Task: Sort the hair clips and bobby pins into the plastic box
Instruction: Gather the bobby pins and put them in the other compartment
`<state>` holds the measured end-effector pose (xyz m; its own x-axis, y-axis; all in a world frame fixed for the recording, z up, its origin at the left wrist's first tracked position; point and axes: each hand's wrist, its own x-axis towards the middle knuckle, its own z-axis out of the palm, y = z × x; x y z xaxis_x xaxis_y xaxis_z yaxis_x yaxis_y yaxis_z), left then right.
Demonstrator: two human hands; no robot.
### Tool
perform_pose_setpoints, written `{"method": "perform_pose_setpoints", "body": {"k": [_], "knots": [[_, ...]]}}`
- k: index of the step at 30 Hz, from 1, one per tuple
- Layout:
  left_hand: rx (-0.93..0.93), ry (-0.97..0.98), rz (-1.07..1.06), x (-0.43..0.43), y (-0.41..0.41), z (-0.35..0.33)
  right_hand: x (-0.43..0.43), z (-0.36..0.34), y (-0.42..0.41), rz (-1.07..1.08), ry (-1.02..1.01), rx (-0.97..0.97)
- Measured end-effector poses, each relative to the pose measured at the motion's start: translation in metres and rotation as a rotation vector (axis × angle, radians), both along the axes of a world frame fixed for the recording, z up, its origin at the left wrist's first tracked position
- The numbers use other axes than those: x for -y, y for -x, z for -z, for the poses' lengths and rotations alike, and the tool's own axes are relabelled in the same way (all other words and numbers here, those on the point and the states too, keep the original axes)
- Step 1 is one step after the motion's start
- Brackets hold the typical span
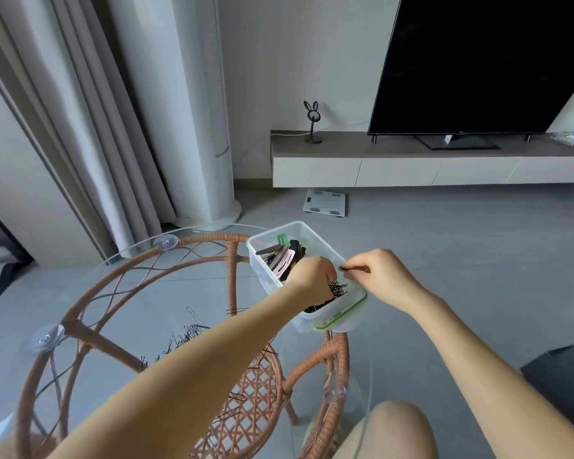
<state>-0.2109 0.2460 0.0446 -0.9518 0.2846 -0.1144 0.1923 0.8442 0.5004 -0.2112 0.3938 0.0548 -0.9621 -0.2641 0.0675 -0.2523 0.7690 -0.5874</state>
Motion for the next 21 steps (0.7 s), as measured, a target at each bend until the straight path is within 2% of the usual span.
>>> {"method": "perform_pose_setpoints", "body": {"k": [6,9,12,14,16,18,21], "knots": [[-0.014,0.117,0.049,0.022,-0.004,-0.017,0.018,-0.004,-0.002,-0.065,-0.028,0.056],[-0.035,0.068,0.020,0.042,-0.014,-0.033,0.027,-0.002,-0.006,-0.089,-0.085,0.117],[-0.089,-0.038,-0.073,0.072,-0.026,-0.048,0.037,-0.010,-0.015,-0.042,-0.116,-0.014],[-0.132,-0.096,-0.163,0.095,-0.037,-0.050,0.049,-0.017,-0.030,-0.041,-0.045,-0.132],[-0.193,-0.113,-0.277,0.125,-0.053,-0.040,0.069,-0.017,-0.055,-0.076,0.091,-0.187],[-0.291,-0.101,-0.360,0.155,-0.071,-0.018,0.089,-0.003,-0.082,-0.139,0.183,-0.154],[-0.320,0.026,-0.423,0.199,-0.108,0.028,0.124,0.038,-0.103,-0.254,0.116,-0.012]]}}
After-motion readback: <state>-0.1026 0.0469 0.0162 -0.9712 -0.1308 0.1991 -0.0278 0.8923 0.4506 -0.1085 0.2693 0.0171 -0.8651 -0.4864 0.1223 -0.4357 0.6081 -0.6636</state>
